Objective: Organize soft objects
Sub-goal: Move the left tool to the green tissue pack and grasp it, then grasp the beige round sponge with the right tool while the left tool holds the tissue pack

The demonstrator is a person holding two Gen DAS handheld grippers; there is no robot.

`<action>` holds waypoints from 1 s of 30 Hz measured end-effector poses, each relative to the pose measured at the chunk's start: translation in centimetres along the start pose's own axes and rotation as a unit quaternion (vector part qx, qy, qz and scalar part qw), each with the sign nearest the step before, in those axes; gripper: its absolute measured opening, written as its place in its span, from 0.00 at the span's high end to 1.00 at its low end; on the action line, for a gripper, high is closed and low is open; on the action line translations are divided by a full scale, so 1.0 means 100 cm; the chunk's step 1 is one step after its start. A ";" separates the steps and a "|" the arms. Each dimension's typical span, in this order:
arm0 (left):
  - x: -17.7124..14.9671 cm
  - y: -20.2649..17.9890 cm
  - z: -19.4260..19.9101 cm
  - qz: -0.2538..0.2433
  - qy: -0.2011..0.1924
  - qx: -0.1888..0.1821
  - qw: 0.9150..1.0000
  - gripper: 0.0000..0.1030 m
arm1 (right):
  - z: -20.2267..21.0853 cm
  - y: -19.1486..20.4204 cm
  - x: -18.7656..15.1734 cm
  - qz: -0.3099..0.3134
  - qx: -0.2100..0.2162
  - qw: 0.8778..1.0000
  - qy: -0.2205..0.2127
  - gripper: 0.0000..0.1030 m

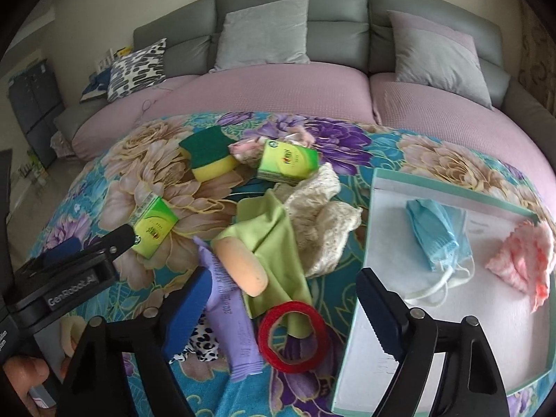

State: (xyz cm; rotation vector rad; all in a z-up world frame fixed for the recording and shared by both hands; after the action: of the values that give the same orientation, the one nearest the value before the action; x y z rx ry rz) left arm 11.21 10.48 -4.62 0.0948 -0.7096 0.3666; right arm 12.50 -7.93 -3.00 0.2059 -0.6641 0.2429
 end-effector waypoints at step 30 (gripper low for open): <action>-0.009 -0.013 -0.042 -0.001 0.032 -0.036 0.999 0.65 | -0.025 0.022 0.000 0.022 0.046 0.999 0.017 0.77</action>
State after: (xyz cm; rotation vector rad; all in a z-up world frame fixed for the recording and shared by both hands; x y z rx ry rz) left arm 13.62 9.87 -8.38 0.0154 -0.6577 0.3408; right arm 13.34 -5.19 -4.72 0.2754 -0.6241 0.3186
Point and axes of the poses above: each gripper's, at about its wrist camera, not at the fingertips, and z roughly against the way its jaws point, y to its left, x to its top, the point moved 10 cm from there along -z, roughly the way its jaws point, and after that the axes turned 4 degrees about x, right-handed, at the moved point
